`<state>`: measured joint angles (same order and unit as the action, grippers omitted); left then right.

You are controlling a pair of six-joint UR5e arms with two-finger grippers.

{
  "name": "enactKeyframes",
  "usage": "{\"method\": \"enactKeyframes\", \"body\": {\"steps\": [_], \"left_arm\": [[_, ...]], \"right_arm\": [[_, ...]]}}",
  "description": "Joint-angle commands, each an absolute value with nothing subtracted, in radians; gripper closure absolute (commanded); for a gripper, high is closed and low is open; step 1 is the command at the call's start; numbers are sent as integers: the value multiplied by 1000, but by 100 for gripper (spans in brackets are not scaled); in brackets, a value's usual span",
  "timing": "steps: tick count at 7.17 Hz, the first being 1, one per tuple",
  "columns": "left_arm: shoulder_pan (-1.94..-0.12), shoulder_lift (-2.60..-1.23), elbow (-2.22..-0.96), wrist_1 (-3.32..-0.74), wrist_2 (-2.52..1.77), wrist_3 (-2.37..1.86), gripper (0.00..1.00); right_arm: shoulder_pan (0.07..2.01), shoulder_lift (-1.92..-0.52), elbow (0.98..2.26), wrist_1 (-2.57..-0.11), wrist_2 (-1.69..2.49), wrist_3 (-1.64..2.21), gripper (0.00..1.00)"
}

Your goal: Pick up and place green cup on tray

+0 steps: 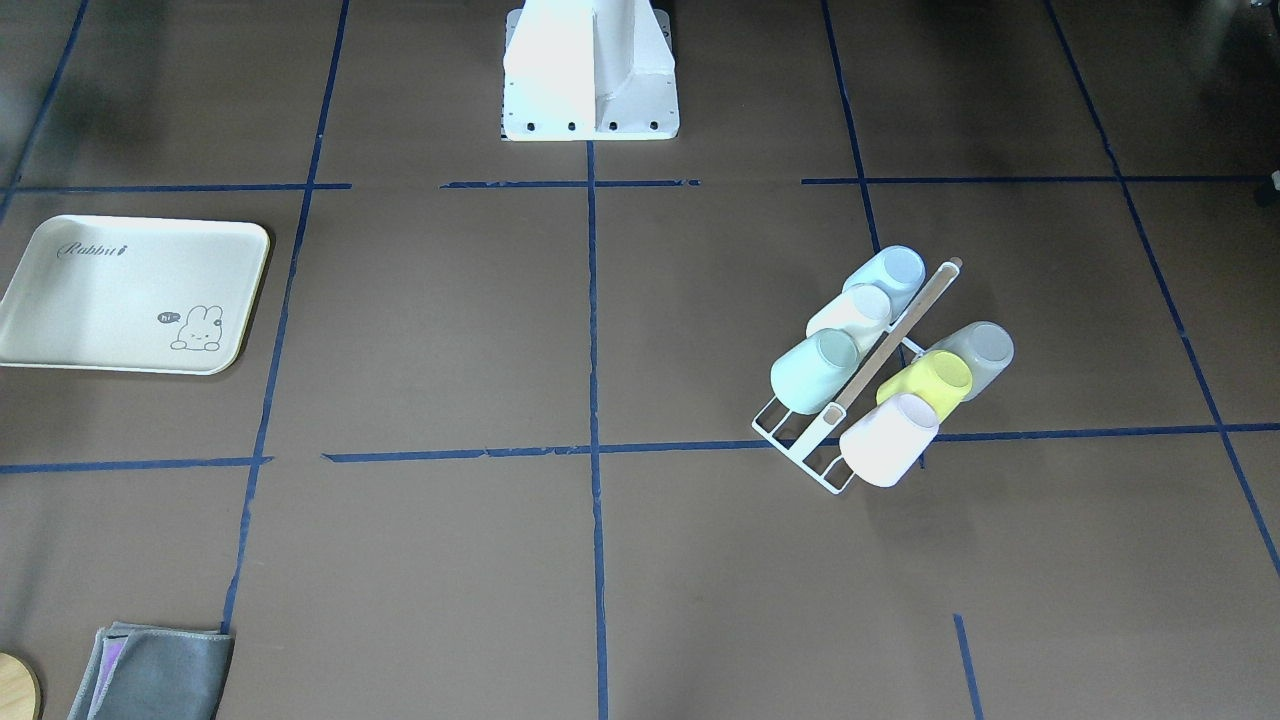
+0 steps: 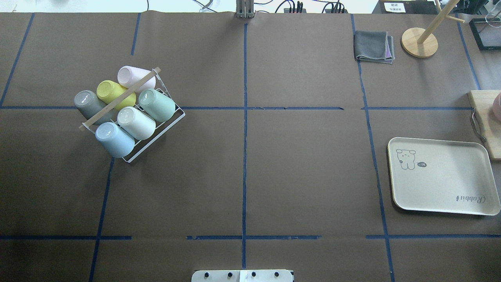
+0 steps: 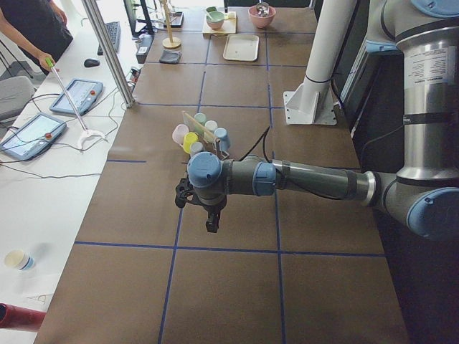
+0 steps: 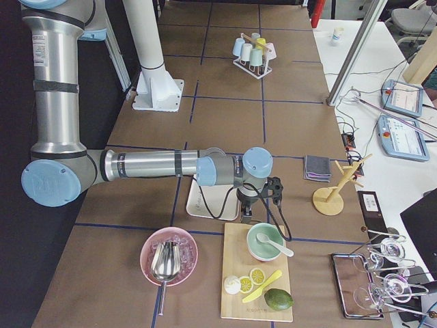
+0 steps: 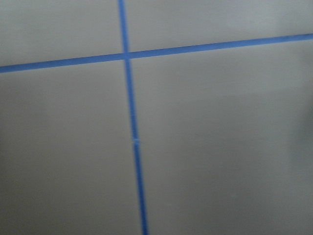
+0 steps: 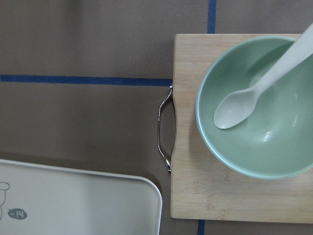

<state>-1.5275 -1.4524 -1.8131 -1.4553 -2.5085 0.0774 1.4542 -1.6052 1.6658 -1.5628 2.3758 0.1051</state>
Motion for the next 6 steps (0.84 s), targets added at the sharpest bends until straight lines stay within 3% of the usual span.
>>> {"method": "enactKeyframes", "body": {"steps": [1, 6], "left_arm": [[-1528, -1437, -1834, -1459, -2504, 80, 0], [-1528, -1430, -1832, -1459, -2502, 77, 0]], "right_arm": [[1454, -1608, 1664, -1562, 2376, 115, 0], [1447, -1620, 1681, -1537, 2376, 110, 0]]}}
